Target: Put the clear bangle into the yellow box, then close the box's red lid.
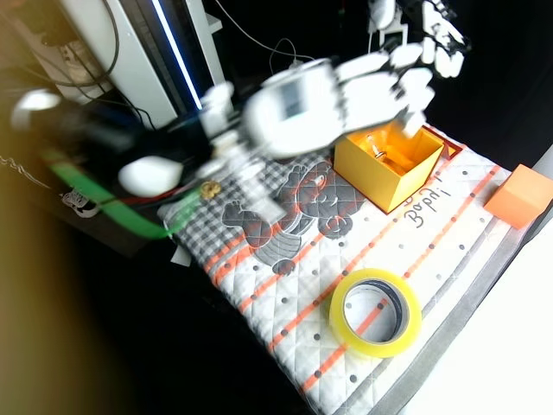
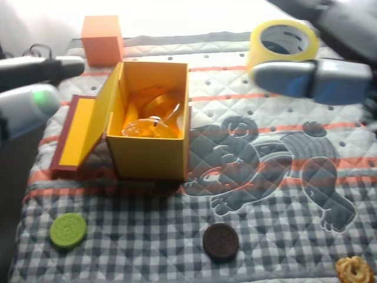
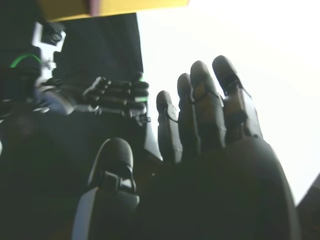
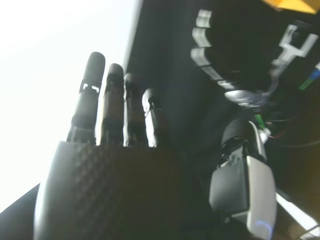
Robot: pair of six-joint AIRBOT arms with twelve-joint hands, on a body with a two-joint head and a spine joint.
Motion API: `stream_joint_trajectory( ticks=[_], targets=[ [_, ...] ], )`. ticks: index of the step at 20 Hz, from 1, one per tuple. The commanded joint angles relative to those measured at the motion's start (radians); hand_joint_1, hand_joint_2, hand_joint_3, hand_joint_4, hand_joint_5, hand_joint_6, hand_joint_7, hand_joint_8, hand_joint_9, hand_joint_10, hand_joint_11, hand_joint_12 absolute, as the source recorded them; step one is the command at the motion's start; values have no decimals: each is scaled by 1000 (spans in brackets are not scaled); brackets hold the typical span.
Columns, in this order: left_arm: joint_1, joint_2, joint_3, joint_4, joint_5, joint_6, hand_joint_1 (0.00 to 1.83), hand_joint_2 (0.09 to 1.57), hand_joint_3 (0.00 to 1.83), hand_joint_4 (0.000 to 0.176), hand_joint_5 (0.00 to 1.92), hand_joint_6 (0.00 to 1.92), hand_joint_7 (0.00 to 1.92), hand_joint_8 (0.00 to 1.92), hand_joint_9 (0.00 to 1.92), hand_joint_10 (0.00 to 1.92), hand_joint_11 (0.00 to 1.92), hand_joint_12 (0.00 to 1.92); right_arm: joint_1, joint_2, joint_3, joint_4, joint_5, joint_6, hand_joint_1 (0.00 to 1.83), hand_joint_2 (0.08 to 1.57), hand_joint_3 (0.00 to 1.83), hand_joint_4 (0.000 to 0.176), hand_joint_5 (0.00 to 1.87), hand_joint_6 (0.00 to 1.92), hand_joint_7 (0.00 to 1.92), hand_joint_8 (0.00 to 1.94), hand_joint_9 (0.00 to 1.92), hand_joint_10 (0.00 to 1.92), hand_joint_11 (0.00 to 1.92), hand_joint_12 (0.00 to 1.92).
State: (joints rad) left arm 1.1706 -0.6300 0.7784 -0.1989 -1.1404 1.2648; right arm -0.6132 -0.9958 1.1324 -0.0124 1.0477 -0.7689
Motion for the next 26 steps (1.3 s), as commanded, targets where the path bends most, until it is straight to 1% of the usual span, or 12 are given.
stream_joint_trajectory(
  ticks=[1,2,3,4,5,8,9,17,19,21,22,26],
  targets=[
    [17,6,-10,13,-143,-52,0,1344,0,50,403,1,531,4,489,7,34,641,-10,4,-26,-19,216,-1,0,1076,5,81,1,0,250,1,101,1,0,25],
    [62,11,-19,15,-166,-91,0,1369,10,0,399,0,515,0,504,7,54,656,-49,25,-49,6,265,-10,0,1098,12,76,16,6,187,1,118,10,82,43],
    [110,11,-26,15,-190,-135,0,1381,1,0,416,0,515,0,521,2,90,634,-86,42,-69,25,301,-18,0,1083,3,84,19,5,193,8,92,2,41,24],
    [149,2,-25,16,-217,-190,0,1395,0,0,452,0,551,0,562,1,168,590,-109,51,-82,37,327,-23,0,1049,0,115,12,2,167,1,80,0,34,22],
    [195,-6,-24,17,-238,-231,0,1407,4,0,411,0,518,0,515,0,151,566,-117,53,-86,40,333,-23,0,1079,3,87,6,0,203,15,85,3,15,15],
    [229,-31,-9,47,-209,-302,0,1455,1,0,342,0,408,0,432,0,226,532,-115,48,-80,49,333,-25,0,1102,0,101,47,0,249,1,124,4,46,42],
    [221,-40,-1,52,-180,-303,0,1455,0,0,372,1,426,2,484,2,319,462,-117,46,-79,52,333,-25,0,1107,1,101,47,1,268,8,136,8,54,48],
    [61,-127,79,155,109,-303,129,1466,0,0,404,6,394,5,376,4,256,422,-134,53,-84,62,333,-24,20,1100,0,109,30,0,308,8,169,10,58,79],
    [45,-141,93,171,154,-303,85,1464,0,0,398,4,384,5,354,3,239,427,-135,50,-84,64,333,-24,15,1106,0,91,37,0,326,1,196,2,14,270],
    [35,-153,106,178,189,-303,2,1460,0,0,335,6,321,6,307,8,187,413,-137,49,-84,66,333,-24,37,1096,0,97,38,2,343,5,199,4,0,297],
    [34,-156,111,178,202,-303,0,1453,0,0,347,10,320,5,307,7,178,409,-139,50,-85,67,333,-24,47,1097,0,114,47,3,362,7,210,5,0,325],
    [34,-174,132,157,229,-302,19,1437,0,0,347,2,294,0,292,0,171,395,-152,51,-88,79,333,-23,46,1101,0,116,59,4,375,6,204,0,0,382]
  ],
)
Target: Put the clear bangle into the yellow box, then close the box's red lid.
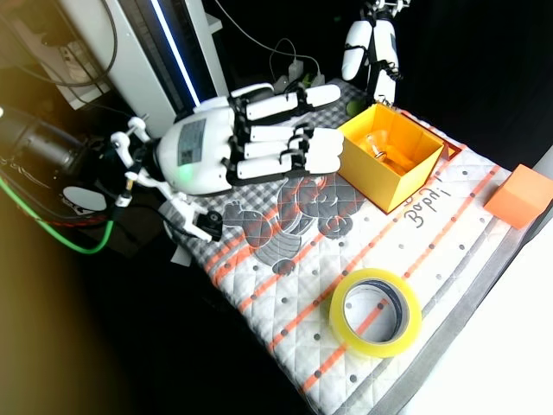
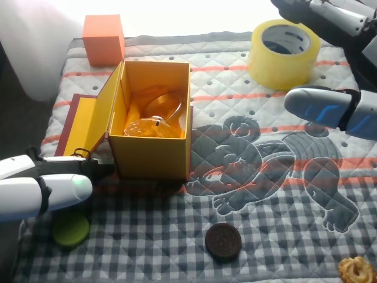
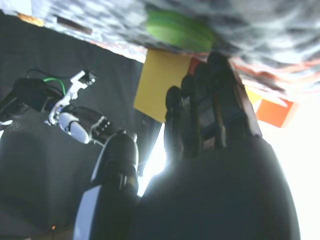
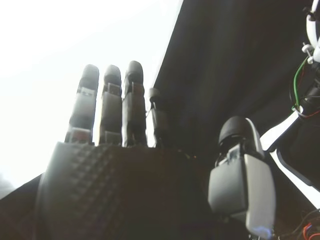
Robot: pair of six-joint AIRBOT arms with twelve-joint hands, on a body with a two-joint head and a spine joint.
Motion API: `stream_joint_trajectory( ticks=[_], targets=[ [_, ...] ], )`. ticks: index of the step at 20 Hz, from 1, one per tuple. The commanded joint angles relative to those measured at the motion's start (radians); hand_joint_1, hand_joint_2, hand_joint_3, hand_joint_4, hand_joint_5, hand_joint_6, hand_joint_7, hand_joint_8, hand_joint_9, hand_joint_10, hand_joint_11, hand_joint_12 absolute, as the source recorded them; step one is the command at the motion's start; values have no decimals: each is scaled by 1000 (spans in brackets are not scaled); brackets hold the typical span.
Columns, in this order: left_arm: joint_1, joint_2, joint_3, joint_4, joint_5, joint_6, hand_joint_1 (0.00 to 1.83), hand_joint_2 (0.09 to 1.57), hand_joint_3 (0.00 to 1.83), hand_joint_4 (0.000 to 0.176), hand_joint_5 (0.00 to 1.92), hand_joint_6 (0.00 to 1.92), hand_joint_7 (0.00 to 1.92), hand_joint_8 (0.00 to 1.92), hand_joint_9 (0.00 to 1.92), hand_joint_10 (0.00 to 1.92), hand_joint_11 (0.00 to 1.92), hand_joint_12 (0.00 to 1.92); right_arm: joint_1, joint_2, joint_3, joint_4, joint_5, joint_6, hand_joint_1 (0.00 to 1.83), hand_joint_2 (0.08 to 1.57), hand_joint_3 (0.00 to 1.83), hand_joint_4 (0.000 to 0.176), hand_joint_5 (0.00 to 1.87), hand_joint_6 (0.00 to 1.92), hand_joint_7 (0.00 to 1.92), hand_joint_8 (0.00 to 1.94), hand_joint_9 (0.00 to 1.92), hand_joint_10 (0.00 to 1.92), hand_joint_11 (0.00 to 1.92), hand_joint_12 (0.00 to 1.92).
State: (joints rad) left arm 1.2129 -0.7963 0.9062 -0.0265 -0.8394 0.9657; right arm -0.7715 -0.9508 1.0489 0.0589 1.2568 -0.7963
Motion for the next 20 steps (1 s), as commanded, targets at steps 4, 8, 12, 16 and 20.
stream_joint_trajectory(
  ticks=[4,8,12,16,20],
  targets=[
    [-8,-13,11,-63,-106,5,46,1423,0,0,214,3,223,2,234,2,126,386,-5,8,-8,18,124,6,38,1090,0,117,69,1,402,3,221,4,0,332],
    [-7,-11,13,-105,-148,8,16,1403,0,0,130,1,110,2,107,1,10,342,-17,11,-12,28,126,7,33,1109,2,83,76,2,425,5,249,6,0,425],
    [7,9,4,-168,-226,30,12,1410,3,0,123,1,90,2,104,2,35,311,-22,16,-16,31,128,8,33,1121,5,66,92,1,474,3,295,5,0,539],
    [30,25,-3,-237,-312,49,32,1425,3,0,139,9,119,10,131,10,44,303,-26,17,-18,34,129,8,50,1121,2,56,106,5,480,2,315,10,9,546],
    [20,30,9,-238,-329,49,56,1430,0,0,135,2,114,2,133,4,49,296,-28,16,-18,36,129,8,68,1145,4,61,135,6,470,2,330,7,0,586]
  ],
)
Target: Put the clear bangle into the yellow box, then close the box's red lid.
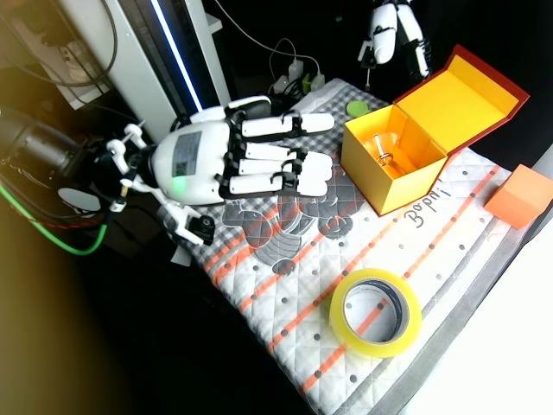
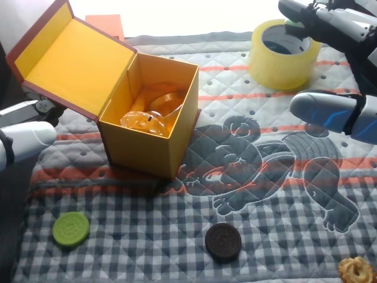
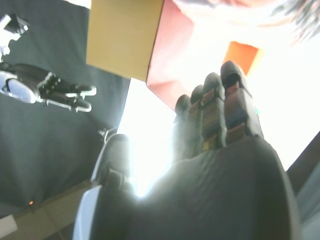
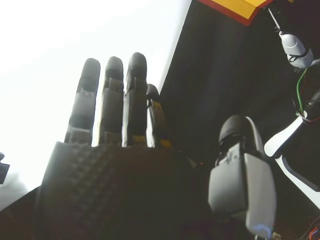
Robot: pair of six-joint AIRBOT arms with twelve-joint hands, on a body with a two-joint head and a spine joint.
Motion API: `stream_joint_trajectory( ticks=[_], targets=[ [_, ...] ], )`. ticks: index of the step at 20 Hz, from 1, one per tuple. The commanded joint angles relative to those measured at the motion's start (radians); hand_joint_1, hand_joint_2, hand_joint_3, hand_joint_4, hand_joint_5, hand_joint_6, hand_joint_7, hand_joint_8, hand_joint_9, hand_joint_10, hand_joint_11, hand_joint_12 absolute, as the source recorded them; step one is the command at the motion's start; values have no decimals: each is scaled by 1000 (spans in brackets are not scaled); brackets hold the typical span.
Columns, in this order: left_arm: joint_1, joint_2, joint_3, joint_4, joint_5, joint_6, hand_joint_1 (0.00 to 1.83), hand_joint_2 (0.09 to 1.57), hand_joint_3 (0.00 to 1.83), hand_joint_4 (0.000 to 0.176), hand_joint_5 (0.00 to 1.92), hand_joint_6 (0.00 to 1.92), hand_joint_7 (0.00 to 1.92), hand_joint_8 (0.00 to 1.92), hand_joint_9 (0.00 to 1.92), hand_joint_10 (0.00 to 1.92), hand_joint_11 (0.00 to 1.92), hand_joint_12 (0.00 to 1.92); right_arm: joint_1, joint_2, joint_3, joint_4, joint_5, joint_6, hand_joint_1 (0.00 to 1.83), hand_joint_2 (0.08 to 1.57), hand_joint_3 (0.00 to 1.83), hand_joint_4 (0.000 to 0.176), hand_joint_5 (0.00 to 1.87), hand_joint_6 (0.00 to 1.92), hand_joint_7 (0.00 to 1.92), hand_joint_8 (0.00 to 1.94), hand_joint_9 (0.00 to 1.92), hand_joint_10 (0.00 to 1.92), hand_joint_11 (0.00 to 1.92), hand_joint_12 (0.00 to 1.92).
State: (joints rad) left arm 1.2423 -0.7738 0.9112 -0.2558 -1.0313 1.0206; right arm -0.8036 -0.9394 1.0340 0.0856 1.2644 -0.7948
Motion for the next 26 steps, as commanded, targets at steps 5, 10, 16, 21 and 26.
stream_joint_trajectory(
  ticks=[5,10,16,21,26],
  targets=[
    [-89,9,14,67,-128,-6,25,1416,0,0,145,5,131,4,133,2,43,286,4,2,-2,13,121,7,48,1148,2,89,148,3,467,1,346,4,0,622],
    [-221,1,3,256,-32,-6,1,1434,5,0,166,10,156,9,163,11,82,301,-4,1,-2,18,121,7,69,1170,4,60,161,2,508,8,372,8,0,643],
    [-331,-62,2,482,206,-5,0,1398,0,0,124,0,136,0,144,0,69,289,-20,3,-3,24,121,14,47,1191,4,37,164,3,552,11,404,8,0,699],
    [-332,-68,22,422,181,-5,0,1414,6,0,128,0,144,0,143,0,69,269,-30,11,-8,24,134,14,29,1222,10,30,172,3,546,3,389,1,0,645],
    [-300,-41,41,196,-118,-6,0,1430,0,0,186,1,191,7,204,9,7,521,-63,51,-32,23,203,12,29,1228,0,44,144,1,534,0,385,0,0,561]
  ],
)
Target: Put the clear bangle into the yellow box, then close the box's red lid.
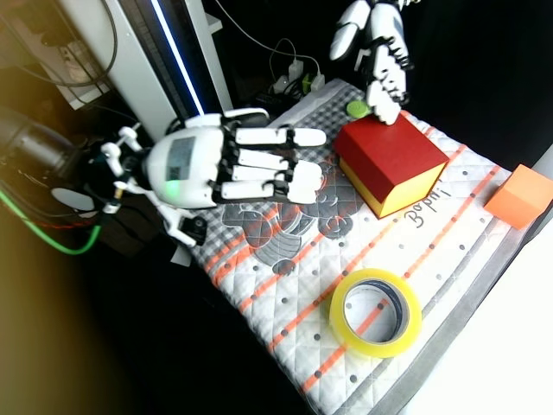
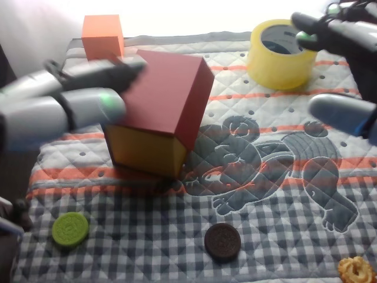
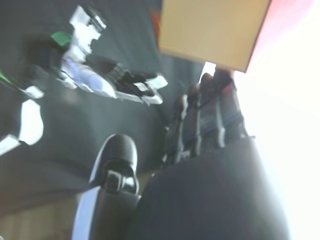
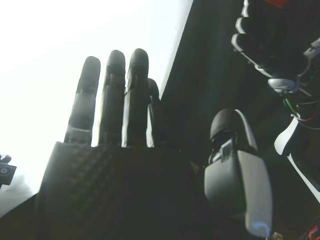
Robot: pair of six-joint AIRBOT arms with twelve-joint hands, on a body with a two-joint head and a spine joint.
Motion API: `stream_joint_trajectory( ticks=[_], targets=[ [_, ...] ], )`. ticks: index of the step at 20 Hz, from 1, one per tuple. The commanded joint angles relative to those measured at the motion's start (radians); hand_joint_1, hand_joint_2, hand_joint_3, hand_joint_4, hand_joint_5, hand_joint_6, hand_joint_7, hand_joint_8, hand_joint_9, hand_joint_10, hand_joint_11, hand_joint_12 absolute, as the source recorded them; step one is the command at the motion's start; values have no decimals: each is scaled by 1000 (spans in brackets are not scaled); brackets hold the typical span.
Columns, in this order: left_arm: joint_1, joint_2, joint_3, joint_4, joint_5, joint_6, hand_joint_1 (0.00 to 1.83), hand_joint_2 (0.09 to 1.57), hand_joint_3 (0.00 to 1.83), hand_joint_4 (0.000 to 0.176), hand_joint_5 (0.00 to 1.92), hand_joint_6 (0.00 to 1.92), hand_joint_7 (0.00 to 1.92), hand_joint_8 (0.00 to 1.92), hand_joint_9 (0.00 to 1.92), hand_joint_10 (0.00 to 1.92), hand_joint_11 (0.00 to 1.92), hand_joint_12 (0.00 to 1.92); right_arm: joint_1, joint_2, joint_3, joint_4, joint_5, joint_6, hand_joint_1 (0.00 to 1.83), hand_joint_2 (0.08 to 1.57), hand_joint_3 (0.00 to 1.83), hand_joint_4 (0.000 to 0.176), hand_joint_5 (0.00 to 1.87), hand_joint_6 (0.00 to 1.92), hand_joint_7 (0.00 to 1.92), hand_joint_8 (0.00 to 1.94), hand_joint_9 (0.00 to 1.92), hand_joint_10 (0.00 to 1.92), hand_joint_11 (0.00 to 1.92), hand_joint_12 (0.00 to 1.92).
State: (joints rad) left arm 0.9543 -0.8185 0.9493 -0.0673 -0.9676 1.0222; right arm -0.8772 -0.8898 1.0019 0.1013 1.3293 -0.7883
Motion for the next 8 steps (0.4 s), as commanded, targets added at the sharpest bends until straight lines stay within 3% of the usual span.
stream_joint_trajectory(
  ticks=[1,3,4,5,6,7,8],
  targets=[
    [-2,10,2,-23,-243,-9,0,1429,0,0,146,5,129,11,143,13,1,376,4,9,-7,8,153,0,47,1220,0,56,135,0,510,0,369,0,0,537],
    [21,23,-2,-68,-360,-33,2,1451,1,0,127,0,89,0,107,1,0,446,-9,21,-21,9,178,-8,75,1212,0,53,167,8,510,2,376,5,0,568],
    [39,28,-3,-94,-435,-59,0,1437,0,0,112,1,85,1,106,2,0,494,-18,27,-28,12,194,-10,92,1234,0,38,169,2,380,0,363,3,0,658],
    [57,31,-3,-114,-489,-89,0,1397,0,0,144,2,178,6,248,11,0,831,-28,31,-34,19,208,-13,83,1252,0,23,159,1,433,9,407,9,0,742],
    [77,30,1,-134,-550,-131,0,1367,0,0,116,3,217,10,287,12,0,841,-45,35,-40,32,229,-14,116,1246,0,12,181,2,498,11,462,15,0,830],
    [86,29,3,-143,-579,-154,140,1348,0,0,127,7,219,6,255,9,0,767,-55,37,-42,39,242,-14,101,1267,7,0,163,1,510,9,461,9,0,836],
    [95,28,3,-153,-607,-171,281,1323,0,0,103,7,189,7,237,4,0,739,-65,39,-46,46,258,-14,114,1297,9,0,154,1,505,3,453,3,0,817]
  ],
)
